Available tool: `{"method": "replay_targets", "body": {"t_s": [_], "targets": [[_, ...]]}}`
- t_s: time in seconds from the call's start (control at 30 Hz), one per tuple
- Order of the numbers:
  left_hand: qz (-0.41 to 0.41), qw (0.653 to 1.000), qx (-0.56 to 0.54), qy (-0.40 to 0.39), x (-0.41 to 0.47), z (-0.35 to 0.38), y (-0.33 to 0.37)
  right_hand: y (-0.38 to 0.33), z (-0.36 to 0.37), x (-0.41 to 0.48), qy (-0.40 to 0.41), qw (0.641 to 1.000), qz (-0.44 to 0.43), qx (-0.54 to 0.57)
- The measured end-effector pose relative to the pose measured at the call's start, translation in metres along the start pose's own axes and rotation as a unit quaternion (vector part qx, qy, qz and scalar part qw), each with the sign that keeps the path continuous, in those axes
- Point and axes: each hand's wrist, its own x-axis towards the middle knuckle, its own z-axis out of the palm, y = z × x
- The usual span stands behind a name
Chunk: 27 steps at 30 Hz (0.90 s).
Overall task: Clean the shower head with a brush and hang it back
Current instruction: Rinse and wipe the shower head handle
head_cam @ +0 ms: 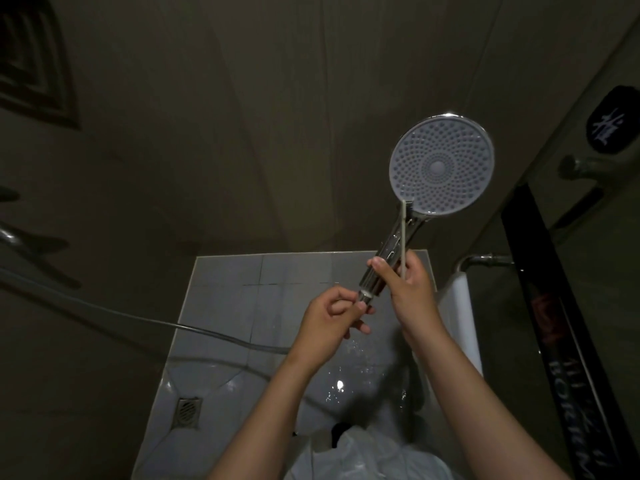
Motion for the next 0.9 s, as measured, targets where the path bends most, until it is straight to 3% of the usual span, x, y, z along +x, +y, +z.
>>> {"method": "replay_targets", "body": {"t_s": [0.27,0.47,0.7,0.9], "targets": [[0.017,0.994,-0.017,0.105,-0.007,0.010,0.004,0.004,-0.001,-0.002,-0.004,1.000,0.019,0.009],[0.028,0.984,0.054,0.166,-0.007,0.013,-0.001,0.003,0.002,-0.007,-0.009,1.000,0.029,0.005],[-0.006,0.997,-0.035,0.070,-0.011,0.009,0.001,0.008,0.002,-0.008,-0.015,0.999,0.029,0.004],[-0.033,0.998,-0.044,0.019,-0.009,0.003,-0.002,0.009,-0.002,-0.010,-0.025,1.000,0.016,-0.005]]}}
